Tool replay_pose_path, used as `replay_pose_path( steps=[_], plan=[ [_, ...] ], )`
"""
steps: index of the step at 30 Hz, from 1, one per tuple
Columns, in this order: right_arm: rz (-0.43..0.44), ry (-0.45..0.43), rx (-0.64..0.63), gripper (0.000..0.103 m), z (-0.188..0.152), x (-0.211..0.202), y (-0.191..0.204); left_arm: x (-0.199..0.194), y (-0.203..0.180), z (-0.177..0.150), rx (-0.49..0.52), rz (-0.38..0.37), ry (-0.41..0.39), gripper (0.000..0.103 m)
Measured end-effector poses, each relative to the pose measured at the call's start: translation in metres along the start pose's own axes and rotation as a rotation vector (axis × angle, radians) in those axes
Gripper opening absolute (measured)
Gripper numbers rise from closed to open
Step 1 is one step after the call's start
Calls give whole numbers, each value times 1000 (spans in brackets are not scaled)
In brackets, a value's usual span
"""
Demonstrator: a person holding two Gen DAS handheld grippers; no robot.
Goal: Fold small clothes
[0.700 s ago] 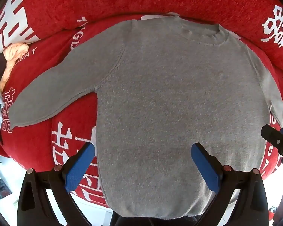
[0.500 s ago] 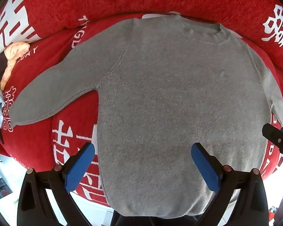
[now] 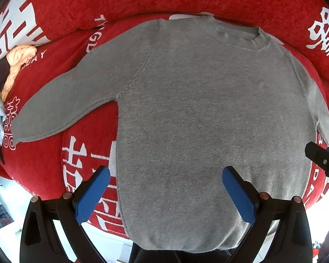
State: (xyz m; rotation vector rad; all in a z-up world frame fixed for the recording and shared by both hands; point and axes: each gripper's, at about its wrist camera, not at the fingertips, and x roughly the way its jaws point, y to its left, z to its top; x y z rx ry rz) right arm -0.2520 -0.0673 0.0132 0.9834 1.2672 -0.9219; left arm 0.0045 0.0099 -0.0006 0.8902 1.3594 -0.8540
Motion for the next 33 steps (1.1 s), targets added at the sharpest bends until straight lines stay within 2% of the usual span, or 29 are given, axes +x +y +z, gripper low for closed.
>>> replay_pose_path(
  steps=[8,14,33],
  plan=[
    [-1,5,-8,101,3,2,5,1,3,1,-7,3,-16,102],
    [-4,10,-13,101,5,4,10,6,8,4,-9,-32,-22,102],
    [-21,29,-44,101,7,5,29,7,28,5,-30,-27,-49,102]
  ],
)
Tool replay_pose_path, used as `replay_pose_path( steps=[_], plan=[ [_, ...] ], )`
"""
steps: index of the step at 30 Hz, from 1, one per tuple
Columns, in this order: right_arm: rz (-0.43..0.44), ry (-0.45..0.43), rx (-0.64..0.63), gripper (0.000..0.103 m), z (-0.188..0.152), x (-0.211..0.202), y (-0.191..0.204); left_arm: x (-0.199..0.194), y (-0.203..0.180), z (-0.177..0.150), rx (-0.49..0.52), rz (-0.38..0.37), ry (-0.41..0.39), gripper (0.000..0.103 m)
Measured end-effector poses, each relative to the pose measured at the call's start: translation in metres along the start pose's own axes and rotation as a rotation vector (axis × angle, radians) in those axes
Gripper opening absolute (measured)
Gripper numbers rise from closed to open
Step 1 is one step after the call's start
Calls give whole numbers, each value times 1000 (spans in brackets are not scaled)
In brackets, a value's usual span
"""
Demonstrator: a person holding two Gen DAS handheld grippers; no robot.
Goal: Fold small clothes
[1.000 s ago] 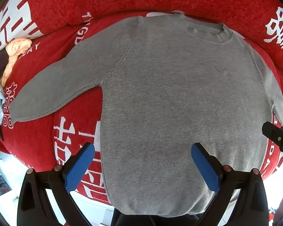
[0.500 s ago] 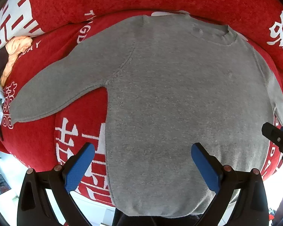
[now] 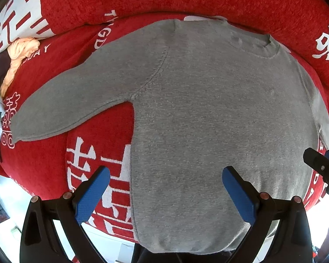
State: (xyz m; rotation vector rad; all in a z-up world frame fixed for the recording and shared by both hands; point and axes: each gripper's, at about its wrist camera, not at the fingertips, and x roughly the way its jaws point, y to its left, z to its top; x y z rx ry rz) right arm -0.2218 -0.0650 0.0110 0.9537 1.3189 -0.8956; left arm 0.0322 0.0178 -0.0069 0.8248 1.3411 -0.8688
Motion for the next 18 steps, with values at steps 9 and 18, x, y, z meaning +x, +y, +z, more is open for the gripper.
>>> replay_pose_path(
  steps=[9,18],
  plan=[
    [-14,1,-9,101,-2,-2,7,0,3,0,-5,-3,-23,102],
    [-14,1,-23,101,-4,-2,21,-3,8,1,-11,-13,-33,102]
  ],
)
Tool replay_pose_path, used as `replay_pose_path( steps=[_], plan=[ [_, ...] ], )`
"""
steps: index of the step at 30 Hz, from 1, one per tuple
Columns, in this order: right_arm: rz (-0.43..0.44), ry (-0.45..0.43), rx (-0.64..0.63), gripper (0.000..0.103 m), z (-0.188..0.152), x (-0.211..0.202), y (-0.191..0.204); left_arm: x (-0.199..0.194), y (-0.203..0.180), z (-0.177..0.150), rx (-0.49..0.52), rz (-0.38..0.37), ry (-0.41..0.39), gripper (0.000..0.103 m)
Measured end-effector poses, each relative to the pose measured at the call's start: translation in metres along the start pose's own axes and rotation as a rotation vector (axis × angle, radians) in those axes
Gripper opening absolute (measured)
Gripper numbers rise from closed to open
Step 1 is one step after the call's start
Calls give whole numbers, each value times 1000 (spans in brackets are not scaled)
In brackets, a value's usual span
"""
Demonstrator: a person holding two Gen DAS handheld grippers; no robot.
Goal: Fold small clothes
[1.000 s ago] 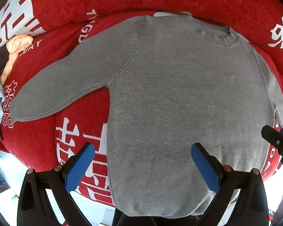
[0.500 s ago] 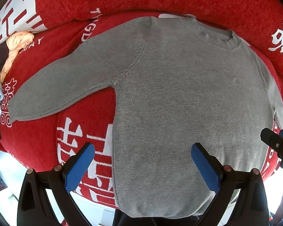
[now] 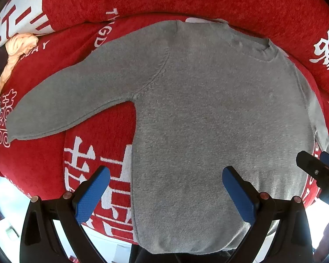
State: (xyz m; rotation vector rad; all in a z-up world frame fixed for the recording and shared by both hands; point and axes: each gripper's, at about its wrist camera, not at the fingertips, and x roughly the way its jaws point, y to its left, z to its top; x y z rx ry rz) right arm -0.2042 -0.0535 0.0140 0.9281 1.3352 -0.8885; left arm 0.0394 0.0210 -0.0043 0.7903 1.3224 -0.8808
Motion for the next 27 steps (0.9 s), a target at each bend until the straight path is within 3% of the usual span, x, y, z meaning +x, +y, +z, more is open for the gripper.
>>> replay_pose_path(
  steps=[9,13,20,23,27],
  plan=[
    [9,1,-18,101,0,3,16,4,19,-2,-61,-7,11,102],
    [23,4,-57,101,0,3,32,5,45,-1,-136,-93,-3,102],
    [53,9,-103,101,-2,5,62,5,145,-13,-399,-238,-128,102],
    [62,13,-137,101,-3,8,78,19,195,-22,-530,-340,-180,102],
    [67,26,-185,101,-6,16,101,46,233,-33,-625,-453,-208,102]
  ],
)
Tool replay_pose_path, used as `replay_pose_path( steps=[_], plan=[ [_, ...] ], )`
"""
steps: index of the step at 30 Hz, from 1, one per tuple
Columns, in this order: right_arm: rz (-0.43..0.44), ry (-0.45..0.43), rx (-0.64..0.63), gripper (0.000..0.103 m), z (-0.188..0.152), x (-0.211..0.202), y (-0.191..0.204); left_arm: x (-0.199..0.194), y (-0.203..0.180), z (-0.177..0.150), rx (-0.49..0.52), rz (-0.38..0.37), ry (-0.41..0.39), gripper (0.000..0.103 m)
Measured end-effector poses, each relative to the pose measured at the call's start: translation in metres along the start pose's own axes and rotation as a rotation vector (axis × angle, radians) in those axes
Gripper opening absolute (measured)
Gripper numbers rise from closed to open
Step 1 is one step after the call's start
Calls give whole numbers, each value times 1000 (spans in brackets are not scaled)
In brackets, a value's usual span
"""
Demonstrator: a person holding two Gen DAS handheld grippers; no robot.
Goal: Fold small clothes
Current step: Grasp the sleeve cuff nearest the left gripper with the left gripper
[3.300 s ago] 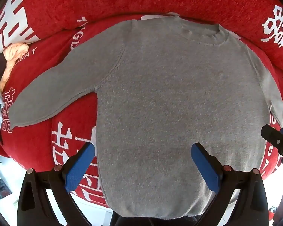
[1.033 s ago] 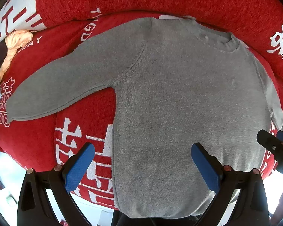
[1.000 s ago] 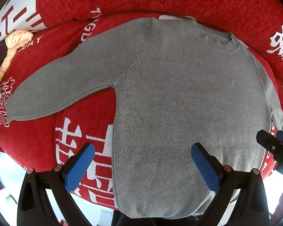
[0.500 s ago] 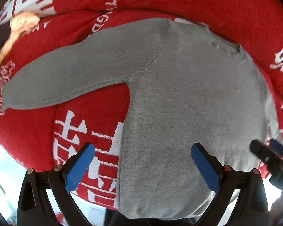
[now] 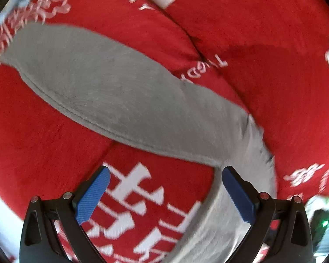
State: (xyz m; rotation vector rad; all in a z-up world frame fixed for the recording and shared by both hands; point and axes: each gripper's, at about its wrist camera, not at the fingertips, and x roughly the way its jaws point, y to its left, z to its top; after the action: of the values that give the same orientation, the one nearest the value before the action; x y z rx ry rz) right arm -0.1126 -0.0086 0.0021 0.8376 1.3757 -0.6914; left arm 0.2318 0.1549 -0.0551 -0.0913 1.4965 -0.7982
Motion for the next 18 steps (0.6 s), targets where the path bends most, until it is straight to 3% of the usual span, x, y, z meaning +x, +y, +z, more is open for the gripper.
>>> replay_pose_path(
  steps=[4,10,15,17,18],
  plan=[
    [10,13,-31,101,-3,12,16,26,31,15,-90,-110,31,102],
    [26,41,-57,101,-8,28,38,48,33,24,-185,-174,8,102],
    [27,48,-76,101,-11,30,51,23,16,39,-79,-74,-146,102],
    [37,37,-77,101,-13,26,53,13,17,45,-75,-33,-203,93],
    [39,32,-77,101,-14,25,53,13,19,48,-84,-15,-205,78]
  ],
)
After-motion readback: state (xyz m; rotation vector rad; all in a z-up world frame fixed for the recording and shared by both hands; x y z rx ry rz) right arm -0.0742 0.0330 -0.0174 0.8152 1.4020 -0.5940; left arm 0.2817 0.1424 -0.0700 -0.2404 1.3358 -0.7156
